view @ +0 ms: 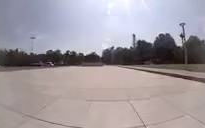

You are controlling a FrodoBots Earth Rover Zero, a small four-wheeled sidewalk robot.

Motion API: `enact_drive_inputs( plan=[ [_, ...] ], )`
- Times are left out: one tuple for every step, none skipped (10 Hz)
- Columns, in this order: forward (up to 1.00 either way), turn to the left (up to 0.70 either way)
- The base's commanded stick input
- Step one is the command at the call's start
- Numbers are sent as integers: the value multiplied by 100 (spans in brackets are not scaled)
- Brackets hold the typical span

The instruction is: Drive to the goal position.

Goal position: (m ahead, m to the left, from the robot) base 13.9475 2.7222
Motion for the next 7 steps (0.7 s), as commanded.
enact_drive_inputs(
  plan=[
    [70,0],
    [70,0],
    [70,0],
    [70,0],
    [70,0],
    [70,0],
    [70,0]
  ],
)
